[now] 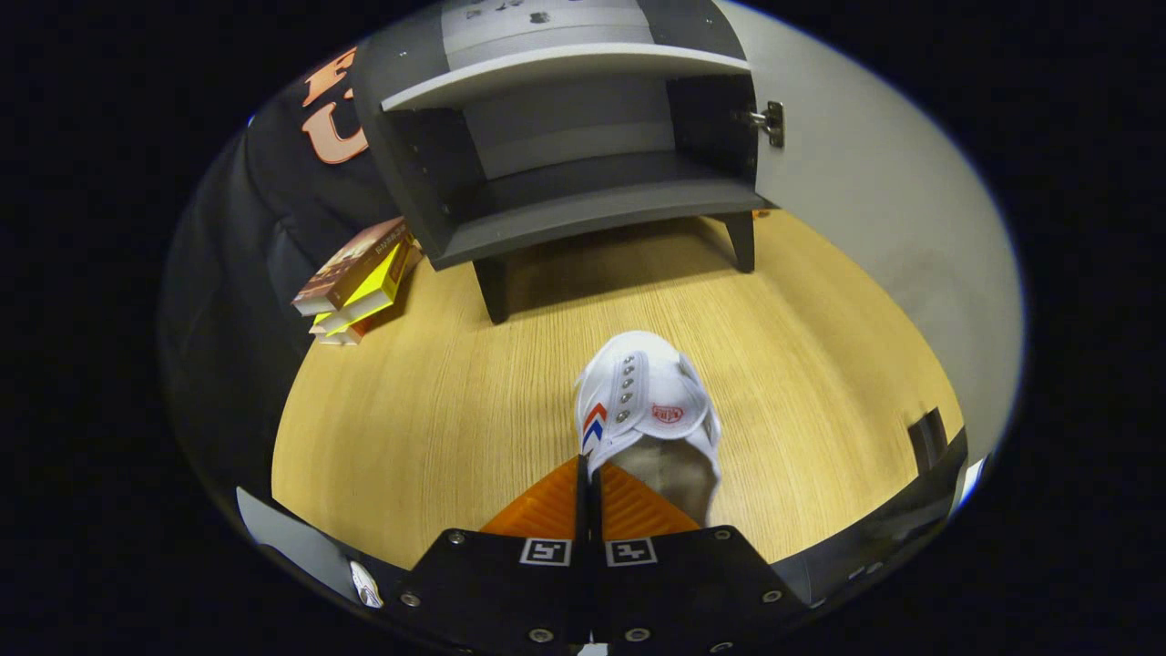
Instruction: Open the shoe cabinet door, grab the shoes and put them into the shoe cabinet, then close the shoe cabinet door.
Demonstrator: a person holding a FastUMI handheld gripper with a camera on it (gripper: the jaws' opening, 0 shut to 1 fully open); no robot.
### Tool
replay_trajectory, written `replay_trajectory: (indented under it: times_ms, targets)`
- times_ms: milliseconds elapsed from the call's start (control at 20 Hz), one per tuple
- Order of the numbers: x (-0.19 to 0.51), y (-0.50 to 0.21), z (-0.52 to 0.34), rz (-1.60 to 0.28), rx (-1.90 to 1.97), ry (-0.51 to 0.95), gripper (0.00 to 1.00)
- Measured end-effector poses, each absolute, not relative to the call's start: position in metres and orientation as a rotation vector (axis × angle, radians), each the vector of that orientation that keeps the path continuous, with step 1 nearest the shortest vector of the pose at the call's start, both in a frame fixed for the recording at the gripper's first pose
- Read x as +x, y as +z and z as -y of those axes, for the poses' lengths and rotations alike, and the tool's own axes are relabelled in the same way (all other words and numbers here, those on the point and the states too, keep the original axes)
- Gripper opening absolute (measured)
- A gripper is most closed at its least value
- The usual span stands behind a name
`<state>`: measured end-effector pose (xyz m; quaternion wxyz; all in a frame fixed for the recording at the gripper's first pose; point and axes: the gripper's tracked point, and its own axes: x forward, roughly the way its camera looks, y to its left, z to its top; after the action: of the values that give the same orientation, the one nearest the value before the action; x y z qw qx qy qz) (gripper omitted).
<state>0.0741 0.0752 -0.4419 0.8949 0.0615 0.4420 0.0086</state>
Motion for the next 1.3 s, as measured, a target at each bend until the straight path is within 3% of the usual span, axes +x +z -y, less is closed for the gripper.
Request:
replay_trajectory:
  times_ms: [650, 1300]
  targets:
    - [0.107, -0.297, -0.075, -0.653, 0.131, 0.049, 0.00]
    - [0.194, -0.134, -0.066, -0.321, 0.019, 0.078, 0.00]
